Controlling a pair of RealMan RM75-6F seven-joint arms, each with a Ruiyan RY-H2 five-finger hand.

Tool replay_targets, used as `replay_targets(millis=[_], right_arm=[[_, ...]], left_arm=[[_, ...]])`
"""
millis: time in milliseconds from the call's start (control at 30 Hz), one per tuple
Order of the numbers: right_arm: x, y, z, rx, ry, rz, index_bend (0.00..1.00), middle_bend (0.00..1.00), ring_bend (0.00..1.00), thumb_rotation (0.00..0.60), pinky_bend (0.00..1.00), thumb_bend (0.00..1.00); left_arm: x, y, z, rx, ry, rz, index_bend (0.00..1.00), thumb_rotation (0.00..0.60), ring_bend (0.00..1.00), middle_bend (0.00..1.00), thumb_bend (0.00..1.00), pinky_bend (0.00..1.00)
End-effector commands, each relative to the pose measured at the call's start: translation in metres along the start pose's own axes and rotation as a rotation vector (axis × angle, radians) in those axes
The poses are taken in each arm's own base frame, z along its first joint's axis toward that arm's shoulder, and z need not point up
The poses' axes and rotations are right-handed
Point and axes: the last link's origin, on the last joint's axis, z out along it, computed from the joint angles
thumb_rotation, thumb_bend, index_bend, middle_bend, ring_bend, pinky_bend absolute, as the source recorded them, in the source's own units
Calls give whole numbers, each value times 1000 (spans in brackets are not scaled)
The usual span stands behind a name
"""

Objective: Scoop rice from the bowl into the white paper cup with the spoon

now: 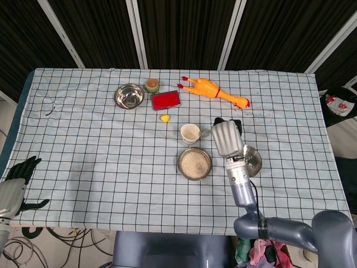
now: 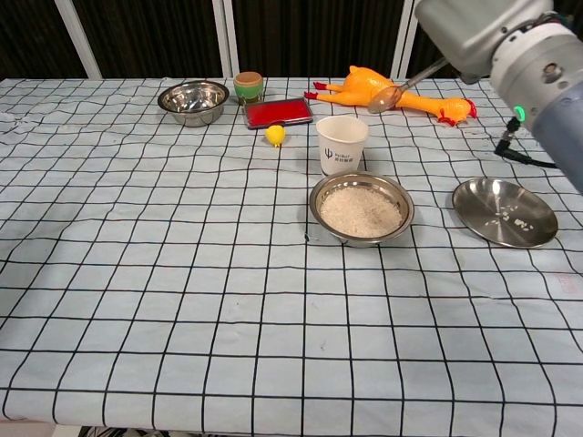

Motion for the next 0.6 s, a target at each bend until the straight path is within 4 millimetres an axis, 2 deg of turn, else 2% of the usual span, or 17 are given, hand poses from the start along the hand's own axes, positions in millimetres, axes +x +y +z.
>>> replay_targets(millis=[33,333,467,600], right_arm=[[-19,22,-24,-27,-105,44,798,1000,1000,600,1000,545],[-60,38,-70,-43,-296,112,798,1000,1000,600,1000,546],[-78,38,-81,-58,-364,134,798,1000,1000,600,1000,546],[-90,35,-81,-73,-397,145,798,1000,1000,600,1000,546]], left_arm=[[0,0,-1,-1,2,0,0,600,0,0,15,0],[-2,0,-4,-14,11,15,0,600,0,0,16,0],[-2,-1,-5,-14,17,19,0,600,0,0,15,0],[-2,-2,-5,-9,21,21,0,600,0,0,15,0]])
